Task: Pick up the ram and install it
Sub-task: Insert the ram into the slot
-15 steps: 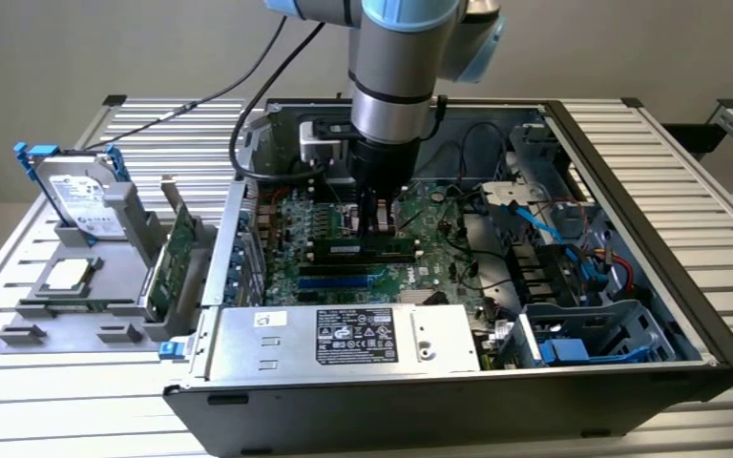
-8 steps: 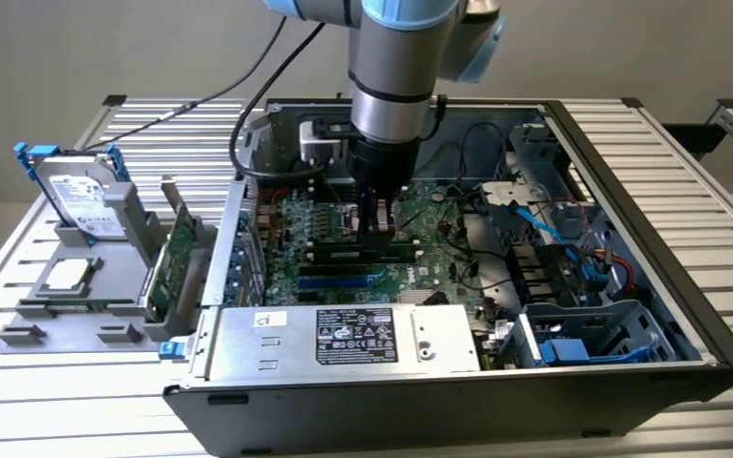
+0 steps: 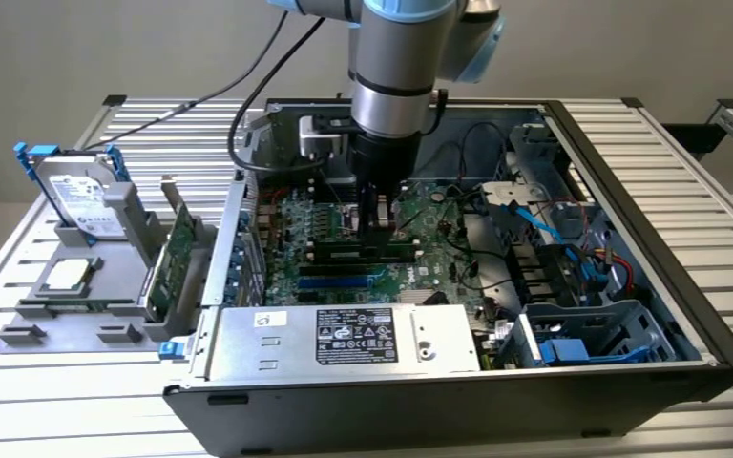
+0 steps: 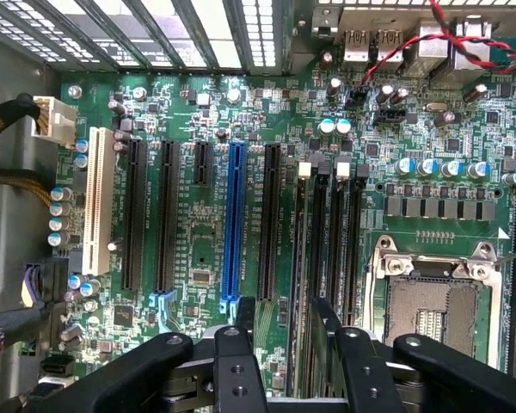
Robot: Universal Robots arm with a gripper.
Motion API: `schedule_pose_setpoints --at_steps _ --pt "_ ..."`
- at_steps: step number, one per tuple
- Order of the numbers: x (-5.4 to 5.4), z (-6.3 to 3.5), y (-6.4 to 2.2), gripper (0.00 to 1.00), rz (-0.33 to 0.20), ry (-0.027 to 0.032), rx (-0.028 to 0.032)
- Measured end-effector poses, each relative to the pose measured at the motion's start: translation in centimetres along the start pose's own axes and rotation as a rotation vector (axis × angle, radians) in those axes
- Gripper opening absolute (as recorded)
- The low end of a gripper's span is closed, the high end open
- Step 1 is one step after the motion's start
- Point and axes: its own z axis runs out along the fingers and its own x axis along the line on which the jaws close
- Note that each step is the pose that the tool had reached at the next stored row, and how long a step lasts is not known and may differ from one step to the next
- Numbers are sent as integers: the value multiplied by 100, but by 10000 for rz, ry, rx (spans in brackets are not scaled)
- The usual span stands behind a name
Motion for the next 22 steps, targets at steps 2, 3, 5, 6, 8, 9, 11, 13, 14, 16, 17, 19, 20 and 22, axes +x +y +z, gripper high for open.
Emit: schedule_pose_setpoints --at_steps 2,3,5,6,8,9,11,13,14,16,17,19,20,22 --pt "3 -45 4 40 0 -2 1" --pt "4 -62 5 40 0 -3 1" --pt "6 -86 7 40 -1 -6 1" --pt "7 -96 8 40 -1 -8 1" --pt "8 -115 10 47 -2 -18 2" --pt "9 -125 11 53 -3 -23 2" --pt "10 -141 12 59 -3 -32 3" --pt "10 -141 12 65 -3 -35 3" --pt "10 -141 12 71 -4 -36 4" --pt "10 -142 12 71 -3 -33 2" --pt "10 -142 12 69 -3 -33 2" --pt "10 -142 12 63 -3 -33 2" --pt "10 -142 12 56 -3 -33 2" --pt "10 -143 12 44 -3 -33 2"
